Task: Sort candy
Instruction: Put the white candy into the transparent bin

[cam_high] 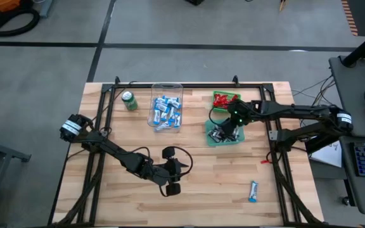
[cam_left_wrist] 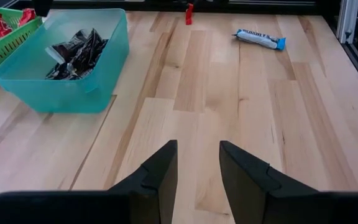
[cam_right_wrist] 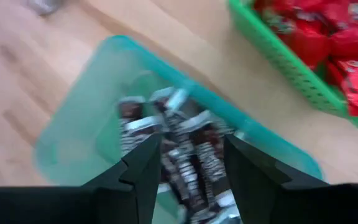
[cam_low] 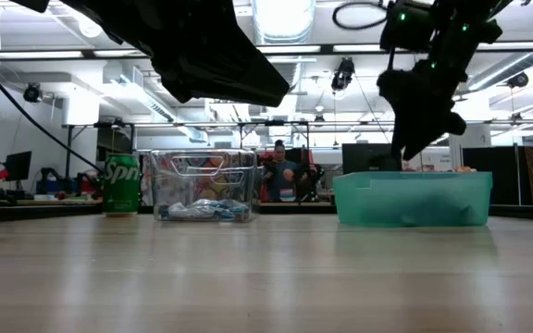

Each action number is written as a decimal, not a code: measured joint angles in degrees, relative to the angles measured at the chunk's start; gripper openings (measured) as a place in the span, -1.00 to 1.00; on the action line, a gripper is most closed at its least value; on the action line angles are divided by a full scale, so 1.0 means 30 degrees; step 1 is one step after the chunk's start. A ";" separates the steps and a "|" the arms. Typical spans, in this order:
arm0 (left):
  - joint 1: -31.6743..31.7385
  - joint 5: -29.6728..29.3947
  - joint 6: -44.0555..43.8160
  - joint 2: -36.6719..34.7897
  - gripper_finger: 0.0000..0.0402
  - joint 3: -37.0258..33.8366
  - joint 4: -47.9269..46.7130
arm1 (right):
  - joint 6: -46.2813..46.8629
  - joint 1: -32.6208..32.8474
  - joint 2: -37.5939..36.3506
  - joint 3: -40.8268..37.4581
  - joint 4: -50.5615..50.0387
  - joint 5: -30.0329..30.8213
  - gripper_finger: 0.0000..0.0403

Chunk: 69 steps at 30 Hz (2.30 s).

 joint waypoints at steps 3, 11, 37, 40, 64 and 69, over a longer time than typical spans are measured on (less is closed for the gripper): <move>0.0000 0.0006 -0.0009 0.0003 -0.49 0.0001 0.0000 | 0.0118 0.0704 -0.0266 0.0321 -0.0062 -0.0741 -0.21; 0.0000 0.0028 -0.0056 0.0007 -0.49 -0.0005 0.0006 | 0.2172 0.5139 -0.0506 0.1079 -0.0030 -0.3825 -0.25; -0.2191 -0.3226 0.0915 -0.4283 -0.49 -0.0014 -0.5210 | 2.3620 2.1476 0.4859 0.1285 -0.2903 -0.4488 -0.26; -0.2887 -0.4456 0.0947 -0.4912 -0.49 -0.0014 -0.5888 | 2.4928 2.2028 0.5375 0.1285 -0.2800 -0.3966 -0.26; -0.4014 -0.5444 0.0000 -0.3770 -0.49 -0.0262 -0.5310 | 2.2601 2.2305 0.7980 0.1263 -0.0866 0.1068 -0.50; -0.4007 -0.5448 0.0112 -0.3294 -0.49 -0.0269 -0.4386 | 2.0241 2.2142 0.7567 0.1242 -0.0153 0.3837 -0.69</move>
